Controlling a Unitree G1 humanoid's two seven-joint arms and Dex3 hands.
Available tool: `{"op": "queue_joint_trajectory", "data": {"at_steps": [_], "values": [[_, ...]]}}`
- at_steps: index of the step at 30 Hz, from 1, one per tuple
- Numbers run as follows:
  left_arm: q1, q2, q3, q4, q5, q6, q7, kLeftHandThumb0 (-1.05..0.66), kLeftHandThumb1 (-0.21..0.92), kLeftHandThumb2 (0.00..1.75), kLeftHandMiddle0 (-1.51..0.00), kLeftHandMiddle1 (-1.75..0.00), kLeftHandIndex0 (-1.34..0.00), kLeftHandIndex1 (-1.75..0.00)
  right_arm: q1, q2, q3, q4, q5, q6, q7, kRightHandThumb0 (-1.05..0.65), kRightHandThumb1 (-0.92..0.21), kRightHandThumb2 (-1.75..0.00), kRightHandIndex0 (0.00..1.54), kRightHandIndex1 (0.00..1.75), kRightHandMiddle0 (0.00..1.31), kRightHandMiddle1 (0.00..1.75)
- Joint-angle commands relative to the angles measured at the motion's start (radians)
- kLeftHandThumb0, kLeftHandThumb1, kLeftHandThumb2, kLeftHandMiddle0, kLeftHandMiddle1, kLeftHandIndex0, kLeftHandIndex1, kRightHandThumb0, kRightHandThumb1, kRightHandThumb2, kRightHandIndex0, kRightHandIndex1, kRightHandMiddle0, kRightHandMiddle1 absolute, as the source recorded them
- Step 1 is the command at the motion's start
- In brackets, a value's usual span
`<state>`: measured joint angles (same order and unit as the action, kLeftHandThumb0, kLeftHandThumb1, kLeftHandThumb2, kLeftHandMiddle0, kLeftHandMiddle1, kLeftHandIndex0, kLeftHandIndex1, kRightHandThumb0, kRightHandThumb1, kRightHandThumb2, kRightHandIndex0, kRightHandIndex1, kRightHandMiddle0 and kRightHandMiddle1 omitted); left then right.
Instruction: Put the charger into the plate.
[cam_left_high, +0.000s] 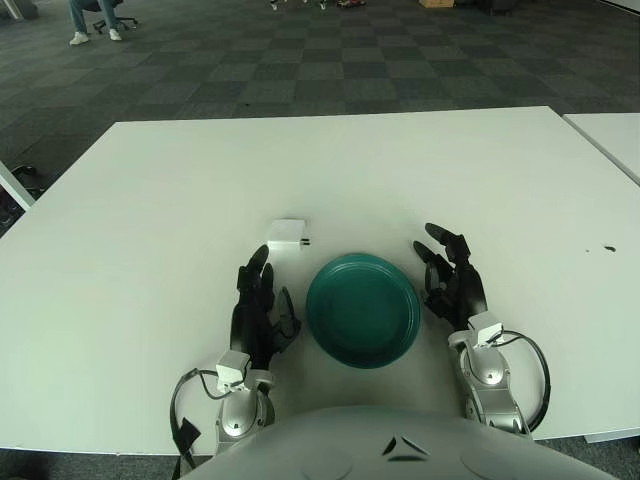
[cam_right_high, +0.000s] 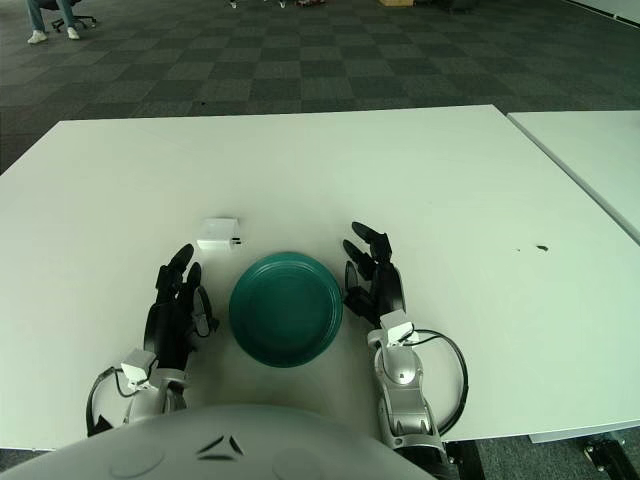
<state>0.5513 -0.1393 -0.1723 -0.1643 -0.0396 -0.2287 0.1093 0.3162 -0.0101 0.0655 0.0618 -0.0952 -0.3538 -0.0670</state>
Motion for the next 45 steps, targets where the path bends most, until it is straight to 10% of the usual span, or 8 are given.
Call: {"op": "queue_joint_trajectory", "data": {"at_steps": [1,7,13,24,45], "values": [[-0.096,-0.007,0.024,-0.032,0.006,0.054,0.014,-0.87,0.92,0.95,-0.35,-0.02,-0.02,-0.75,0.052,-0.002,-0.006,0.081,0.003,0.055,0.004,-0.75,-0.92,-0.77,0.57,0.03,0.00,0.82],[-0.242,0.048,0.056,-0.125,0.145,0.170,0.056,-0.88,0.92,0.91,-0.37,-0.03,-0.06,-0.79,0.043,0.002,-0.004,0.096,-0.009,0.048,-0.006,-0.75,-0.92,-0.77,0.57,0.03,0.00,0.84],[-0.427,0.264,0.095,-0.182,0.359,0.296,-0.051,-0.95,0.92,0.87,-0.35,-0.01,-0.07,-0.80,0.028,0.011,-0.001,0.122,-0.006,0.045,-0.012,-0.74,-0.92,-0.76,0.58,0.03,0.00,0.85],[-0.627,0.610,0.033,-0.003,0.607,0.231,-0.246,-0.98,0.92,0.54,-0.34,-0.02,-0.11,-0.86,-0.007,0.016,-0.011,0.172,0.003,0.046,-0.018,-0.75,-0.92,-0.75,0.57,0.03,0.00,0.86],[-0.864,0.723,-0.155,0.268,0.801,0.070,-0.327,-1.05,0.92,0.34,-0.23,0.00,-0.09,-0.97,-0.020,0.032,-0.006,0.190,-0.007,0.064,-0.045,-0.73,-0.92,-0.77,0.57,0.03,0.01,0.87]]}}
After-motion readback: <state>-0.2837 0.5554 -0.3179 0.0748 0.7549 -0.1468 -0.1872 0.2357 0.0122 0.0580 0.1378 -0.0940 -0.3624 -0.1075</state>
